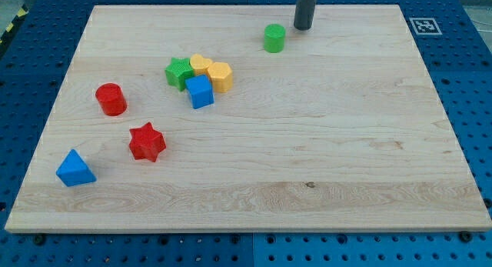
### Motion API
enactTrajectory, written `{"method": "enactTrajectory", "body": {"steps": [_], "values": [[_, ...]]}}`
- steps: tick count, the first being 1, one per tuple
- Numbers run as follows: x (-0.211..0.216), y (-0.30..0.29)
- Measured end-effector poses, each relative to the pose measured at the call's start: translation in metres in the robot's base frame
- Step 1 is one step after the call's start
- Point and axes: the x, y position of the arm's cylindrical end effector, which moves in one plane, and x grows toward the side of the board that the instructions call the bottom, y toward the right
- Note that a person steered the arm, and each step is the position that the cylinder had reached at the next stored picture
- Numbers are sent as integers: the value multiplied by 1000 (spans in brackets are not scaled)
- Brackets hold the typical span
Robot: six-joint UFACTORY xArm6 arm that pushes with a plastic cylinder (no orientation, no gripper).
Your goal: Move the green circle diagonal to the hexagon
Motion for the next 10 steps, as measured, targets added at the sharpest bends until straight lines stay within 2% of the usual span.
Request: {"method": "enactTrajectory", "body": {"steps": [4,6,10], "values": [[11,-15],[59,-28],[60,-13]]}}
